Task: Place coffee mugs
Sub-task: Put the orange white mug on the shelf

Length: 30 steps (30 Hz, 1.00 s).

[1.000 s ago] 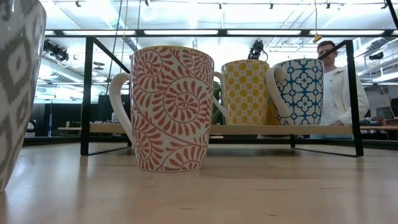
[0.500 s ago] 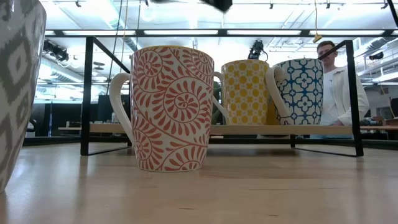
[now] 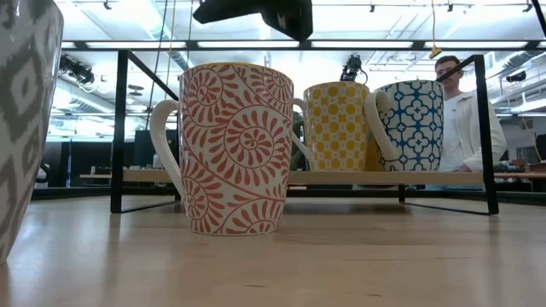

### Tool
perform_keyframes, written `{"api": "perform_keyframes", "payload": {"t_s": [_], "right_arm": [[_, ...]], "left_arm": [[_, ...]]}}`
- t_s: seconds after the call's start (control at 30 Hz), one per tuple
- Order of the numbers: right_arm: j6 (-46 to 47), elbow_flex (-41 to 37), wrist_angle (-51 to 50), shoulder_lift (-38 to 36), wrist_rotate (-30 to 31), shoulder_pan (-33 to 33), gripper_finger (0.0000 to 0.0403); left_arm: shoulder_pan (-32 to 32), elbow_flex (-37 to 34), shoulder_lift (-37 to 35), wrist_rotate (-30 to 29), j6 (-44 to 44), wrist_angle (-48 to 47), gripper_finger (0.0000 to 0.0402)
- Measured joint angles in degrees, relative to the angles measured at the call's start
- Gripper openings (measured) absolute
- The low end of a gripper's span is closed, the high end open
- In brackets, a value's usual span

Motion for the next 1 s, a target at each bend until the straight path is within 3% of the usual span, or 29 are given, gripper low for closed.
{"api": "perform_keyframes", "payload": {"t_s": [0.17, 0.5, 1.0], "right_arm": [[-1.5, 0.0, -3.0, 0.0, 2.3, -0.1, 0.0193], [-10.9, 0.0, 4.5, 0.0, 3.0, -0.1, 0.0193], [-4.7, 0.0, -0.1, 1.5, 8.4, 0.9, 0.0193]], "left_arm": [[3.5, -4.5, -3.9, 3.2, 7.1, 8.1, 0.0112], [5.3, -5.3, -5.6, 4.8, 7.5, 8.7, 0.0103], [5.3, -5.3, -5.6, 4.8, 7.0, 8.9, 0.0102]]}}
